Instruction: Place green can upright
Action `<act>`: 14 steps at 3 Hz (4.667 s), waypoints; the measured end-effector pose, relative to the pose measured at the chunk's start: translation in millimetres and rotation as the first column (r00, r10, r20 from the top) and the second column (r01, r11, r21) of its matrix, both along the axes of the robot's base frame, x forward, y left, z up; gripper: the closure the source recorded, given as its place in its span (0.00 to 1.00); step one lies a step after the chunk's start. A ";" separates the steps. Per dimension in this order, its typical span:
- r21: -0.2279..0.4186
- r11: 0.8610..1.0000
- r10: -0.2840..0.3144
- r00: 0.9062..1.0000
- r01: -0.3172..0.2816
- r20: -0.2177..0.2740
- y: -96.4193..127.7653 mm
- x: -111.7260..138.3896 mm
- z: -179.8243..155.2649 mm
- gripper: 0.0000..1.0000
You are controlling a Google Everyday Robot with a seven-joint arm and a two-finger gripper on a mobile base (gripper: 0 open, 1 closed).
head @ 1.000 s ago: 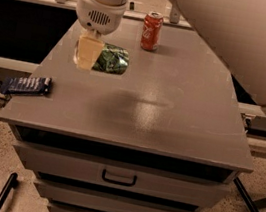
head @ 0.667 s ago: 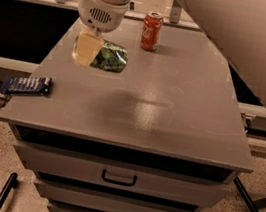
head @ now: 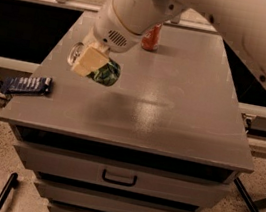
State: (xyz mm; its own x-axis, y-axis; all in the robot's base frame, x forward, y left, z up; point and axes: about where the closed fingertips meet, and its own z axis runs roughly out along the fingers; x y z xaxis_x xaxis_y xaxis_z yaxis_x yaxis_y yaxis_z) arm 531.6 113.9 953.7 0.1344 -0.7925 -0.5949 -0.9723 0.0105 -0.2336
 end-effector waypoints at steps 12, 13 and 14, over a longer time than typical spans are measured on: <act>0.709 0.537 -0.305 0.889 0.457 -0.342 -30.6 91.9 34.1 1.00; 0.682 0.518 -0.377 0.853 0.517 -0.360 -40.3 109.2 32.3 1.00; 0.647 0.507 -0.425 0.818 0.569 -0.387 -51.1 120.1 24.8 1.00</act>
Offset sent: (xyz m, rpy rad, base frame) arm 0.0101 -0.0121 0.0207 0.1175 -0.0266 -0.0676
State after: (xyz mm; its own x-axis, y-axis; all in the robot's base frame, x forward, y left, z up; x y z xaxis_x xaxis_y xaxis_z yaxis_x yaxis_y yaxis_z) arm 651.7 62.8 978.5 -0.2943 -0.0130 -0.9556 -0.7711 0.5939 0.2294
